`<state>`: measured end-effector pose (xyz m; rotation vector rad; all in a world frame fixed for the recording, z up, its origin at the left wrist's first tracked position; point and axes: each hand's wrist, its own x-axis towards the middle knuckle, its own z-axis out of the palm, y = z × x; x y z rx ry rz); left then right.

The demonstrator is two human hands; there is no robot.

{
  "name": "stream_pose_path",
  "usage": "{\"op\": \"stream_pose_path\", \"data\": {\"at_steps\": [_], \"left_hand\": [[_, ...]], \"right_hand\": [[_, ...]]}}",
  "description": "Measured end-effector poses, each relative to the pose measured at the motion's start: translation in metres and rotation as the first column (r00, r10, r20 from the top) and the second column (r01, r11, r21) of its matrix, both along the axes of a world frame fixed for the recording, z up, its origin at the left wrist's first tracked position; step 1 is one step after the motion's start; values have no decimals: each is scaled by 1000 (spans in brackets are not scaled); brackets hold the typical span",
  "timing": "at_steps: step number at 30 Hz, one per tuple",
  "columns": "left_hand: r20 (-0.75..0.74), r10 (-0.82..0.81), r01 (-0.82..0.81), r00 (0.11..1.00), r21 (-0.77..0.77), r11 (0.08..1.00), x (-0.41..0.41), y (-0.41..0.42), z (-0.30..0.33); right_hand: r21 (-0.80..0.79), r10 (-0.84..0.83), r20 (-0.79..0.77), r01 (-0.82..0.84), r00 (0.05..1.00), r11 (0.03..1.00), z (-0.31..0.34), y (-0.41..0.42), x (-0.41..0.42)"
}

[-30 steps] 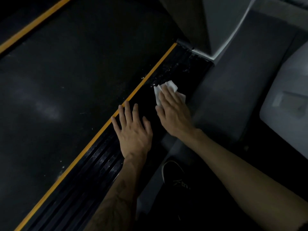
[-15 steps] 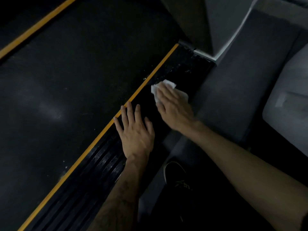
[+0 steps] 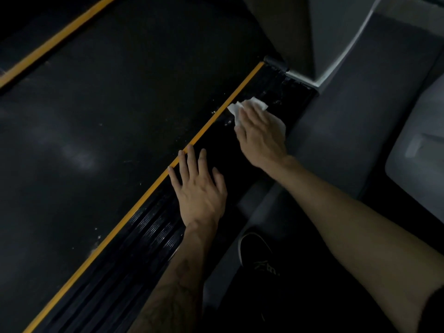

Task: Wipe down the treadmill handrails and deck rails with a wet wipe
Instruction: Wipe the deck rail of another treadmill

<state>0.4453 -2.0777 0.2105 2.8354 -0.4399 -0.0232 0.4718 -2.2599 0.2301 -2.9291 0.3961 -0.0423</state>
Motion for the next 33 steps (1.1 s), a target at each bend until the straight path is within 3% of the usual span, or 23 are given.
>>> {"op": "stream_pose_path", "data": {"at_steps": [2, 7, 9, 12, 15, 18, 21, 24, 29, 33], "left_hand": [[-7, -1, 1, 1000, 6, 1000, 0, 0, 1], [-12, 7, -7, 1000, -11, 1000, 0, 0, 1], [-13, 10, -10, 1000, -13, 1000, 0, 0, 0], [-12, 9, -9, 1000, 1, 1000, 2, -1, 0], [-15, 7, -6, 1000, 4, 1000, 2, 0, -1], [-8, 2, -2, 1000, -3, 1000, 2, 1, -3], [-8, 17, -17, 1000, -11, 1000, 2, -1, -3], [-11, 11, -11, 1000, -13, 1000, 2, -1, -1], [-27, 5, -5, 1000, -4, 1000, 2, 0, -1], [-19, 15, -15, 1000, -9, 1000, 2, -1, -1]], "right_hand": [[62, -26, 5, 26, 1000, 998, -1, 19, -4], [-5, 229, 39, -229, 973, 973, -5, 21, -27], [-53, 153, 9, -152, 988, 987, 0, 2, -6], [7, 33, 4, -33, 999, 999, 4, 4, 7], [67, 134, 21, -135, 991, 989, -1, 38, -17], [12, 276, -8, -276, 961, 961, -3, 32, -24], [-32, 172, -41, -174, 984, 984, 2, 3, 4], [33, 38, -29, -37, 999, 999, 5, 12, 12], [55, 248, 9, -248, 969, 967, -1, 45, -19], [-74, 174, -7, -174, 985, 982, 0, 0, 17]]}}
